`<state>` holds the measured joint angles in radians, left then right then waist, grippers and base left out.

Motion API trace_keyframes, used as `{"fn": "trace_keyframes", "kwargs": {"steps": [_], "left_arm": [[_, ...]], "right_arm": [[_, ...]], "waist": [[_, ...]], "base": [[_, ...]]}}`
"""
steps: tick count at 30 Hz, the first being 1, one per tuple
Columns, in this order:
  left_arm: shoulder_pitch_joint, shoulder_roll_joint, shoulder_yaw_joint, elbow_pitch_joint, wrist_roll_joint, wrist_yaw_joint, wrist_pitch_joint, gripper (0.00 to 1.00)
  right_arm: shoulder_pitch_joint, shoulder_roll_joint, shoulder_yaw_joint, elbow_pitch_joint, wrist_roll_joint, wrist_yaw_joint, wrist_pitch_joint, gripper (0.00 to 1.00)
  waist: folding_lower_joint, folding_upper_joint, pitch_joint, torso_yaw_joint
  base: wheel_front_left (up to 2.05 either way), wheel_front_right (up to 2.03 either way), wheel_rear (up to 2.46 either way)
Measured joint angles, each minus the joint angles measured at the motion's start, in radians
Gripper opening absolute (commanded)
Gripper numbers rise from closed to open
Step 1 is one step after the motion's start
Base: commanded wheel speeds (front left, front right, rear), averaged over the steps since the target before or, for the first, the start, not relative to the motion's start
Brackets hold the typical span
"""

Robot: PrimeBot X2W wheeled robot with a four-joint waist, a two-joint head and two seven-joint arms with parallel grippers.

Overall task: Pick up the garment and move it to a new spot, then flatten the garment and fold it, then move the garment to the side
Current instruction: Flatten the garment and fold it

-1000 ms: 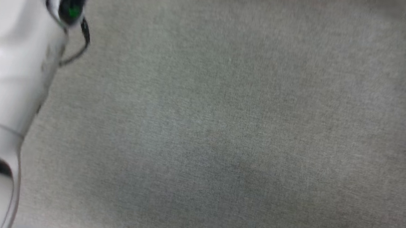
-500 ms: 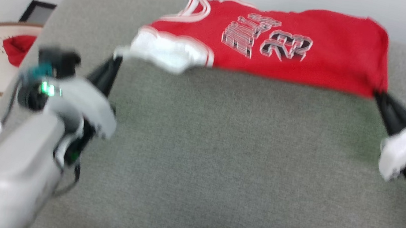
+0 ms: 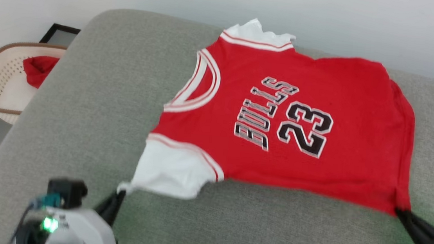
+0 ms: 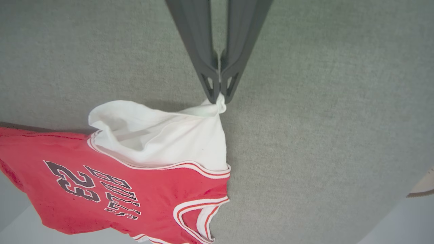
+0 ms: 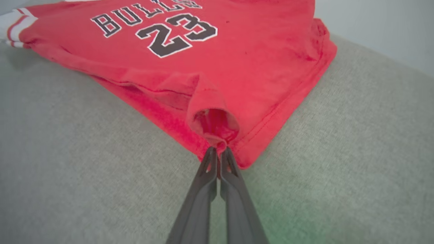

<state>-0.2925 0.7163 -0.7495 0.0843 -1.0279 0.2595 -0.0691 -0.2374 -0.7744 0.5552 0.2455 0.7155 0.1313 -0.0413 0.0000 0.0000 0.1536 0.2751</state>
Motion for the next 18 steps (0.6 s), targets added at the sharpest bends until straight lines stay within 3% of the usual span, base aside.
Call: {"fn": "trace_keyframes", "kwargs": {"steps": [10, 18], "left_arm": [[0.232, 0.028, -0.007, -0.184, -0.101, 0.159, 0.040, 0.00], [0.315, 0.050, -0.005, -0.266, -0.143, 0.229, 0.066, 0.00]], "right_arm": [[0.217, -0.070, -0.038, -0.100, 0.087, 0.000, 0.034, 0.00], [0.335, -0.084, -0.073, -0.175, 0.096, 0.000, 0.042, 0.00]], "waist": [[0.0000, 0.0000, -0.007, 0.027], [0.0000, 0.0000, 0.011, 0.027]], "base": [[0.00, 0.00, 0.00], [0.00, 0.00, 0.00]]}}
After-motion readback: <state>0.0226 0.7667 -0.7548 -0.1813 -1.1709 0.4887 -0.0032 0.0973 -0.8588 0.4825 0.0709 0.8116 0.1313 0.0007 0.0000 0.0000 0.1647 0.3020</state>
